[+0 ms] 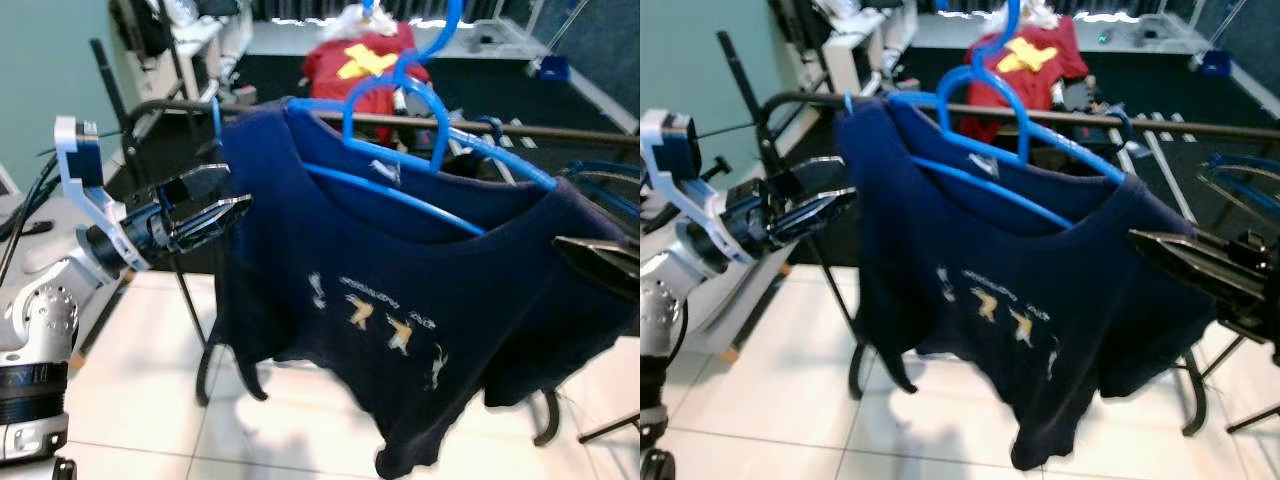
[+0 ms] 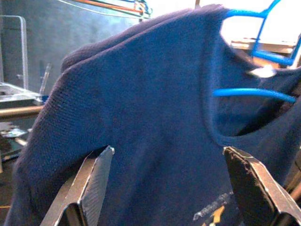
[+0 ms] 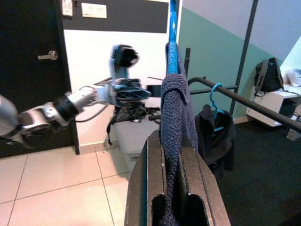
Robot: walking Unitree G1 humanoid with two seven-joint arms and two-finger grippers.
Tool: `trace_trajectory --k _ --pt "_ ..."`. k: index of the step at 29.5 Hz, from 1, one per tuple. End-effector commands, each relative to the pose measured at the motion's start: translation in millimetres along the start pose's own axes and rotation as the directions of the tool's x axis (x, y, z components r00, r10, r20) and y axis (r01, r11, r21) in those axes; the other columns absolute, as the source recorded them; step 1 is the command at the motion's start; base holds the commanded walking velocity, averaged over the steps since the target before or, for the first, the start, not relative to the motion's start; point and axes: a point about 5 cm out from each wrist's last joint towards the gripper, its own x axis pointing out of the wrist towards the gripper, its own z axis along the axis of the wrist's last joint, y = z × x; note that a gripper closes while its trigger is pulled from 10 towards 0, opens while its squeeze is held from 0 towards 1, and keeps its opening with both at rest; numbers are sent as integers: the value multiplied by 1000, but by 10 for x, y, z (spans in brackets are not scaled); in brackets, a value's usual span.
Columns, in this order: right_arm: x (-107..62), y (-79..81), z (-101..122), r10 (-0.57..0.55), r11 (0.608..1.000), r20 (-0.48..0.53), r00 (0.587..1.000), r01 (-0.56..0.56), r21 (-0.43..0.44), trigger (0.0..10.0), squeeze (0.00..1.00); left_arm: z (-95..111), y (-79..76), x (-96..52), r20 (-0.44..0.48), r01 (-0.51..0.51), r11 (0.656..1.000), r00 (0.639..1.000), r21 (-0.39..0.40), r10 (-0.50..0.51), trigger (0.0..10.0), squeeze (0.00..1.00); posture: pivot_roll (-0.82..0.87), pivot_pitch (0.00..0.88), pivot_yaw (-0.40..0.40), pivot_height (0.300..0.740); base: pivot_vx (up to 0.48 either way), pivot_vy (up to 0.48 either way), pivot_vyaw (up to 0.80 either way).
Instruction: Hang hanger
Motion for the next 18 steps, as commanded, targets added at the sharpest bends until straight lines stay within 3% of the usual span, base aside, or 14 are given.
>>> trace_trajectory --k 1,7,14,18 --pt "30 64 62 44 999 14 999 -44 -26 0 0 79 7 -4 8 25 1000 1000 12 -25 10000 0 -102 110 -5 740 0 0 0" --pt "23 73 82 69 998 -8 998 -69 1 0 0 276 -9 -19 48 101 995 994 25 -102 10000 0 -102 110 -6 740 0 0 0" --pt "-21 51 299 70 997 101 992 -68 -26 0 0 341 79 -145 14 87 995 996 41 -88 10000 0 -102 106 -5 740 0 0 0" --pt "-59 75 413 78 997 147 986 -73 -36 0 0 266 190 -391 -23 21 999 1000 35 -21 10000 0 -104 104 -10 740 0 0 0"
